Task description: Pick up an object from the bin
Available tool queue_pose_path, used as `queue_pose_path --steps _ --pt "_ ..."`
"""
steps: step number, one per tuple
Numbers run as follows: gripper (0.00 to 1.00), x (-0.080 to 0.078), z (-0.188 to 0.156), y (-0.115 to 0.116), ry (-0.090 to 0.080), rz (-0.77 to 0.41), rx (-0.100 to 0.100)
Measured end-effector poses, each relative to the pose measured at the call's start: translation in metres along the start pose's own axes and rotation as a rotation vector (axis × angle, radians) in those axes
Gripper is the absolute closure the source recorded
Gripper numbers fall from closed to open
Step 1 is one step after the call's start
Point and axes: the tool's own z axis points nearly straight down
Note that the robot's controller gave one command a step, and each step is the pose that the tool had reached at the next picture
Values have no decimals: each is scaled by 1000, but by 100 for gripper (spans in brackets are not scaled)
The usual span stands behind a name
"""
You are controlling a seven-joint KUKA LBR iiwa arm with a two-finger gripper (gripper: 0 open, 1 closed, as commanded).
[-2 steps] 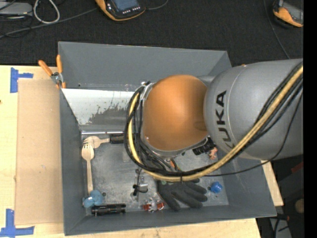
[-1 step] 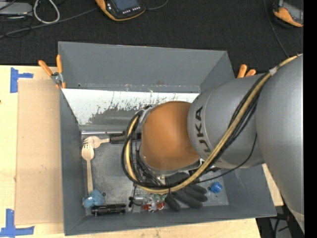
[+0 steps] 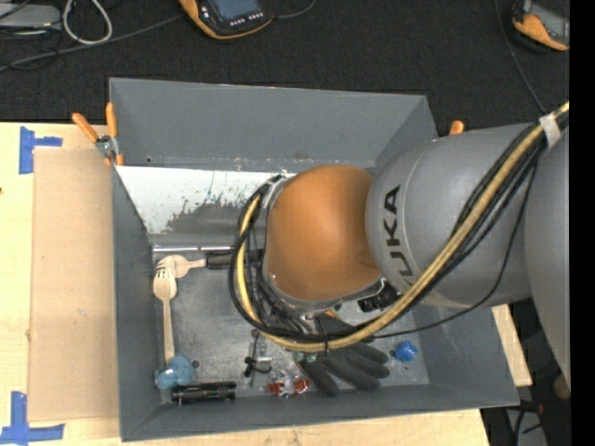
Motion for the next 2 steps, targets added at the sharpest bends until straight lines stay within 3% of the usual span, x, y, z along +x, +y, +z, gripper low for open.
queue_pose_path --steps 1,2 --pt "0 -1 34 -56 -2 -103 -1" --pt "0 4 5 -42 5 -79 -1"
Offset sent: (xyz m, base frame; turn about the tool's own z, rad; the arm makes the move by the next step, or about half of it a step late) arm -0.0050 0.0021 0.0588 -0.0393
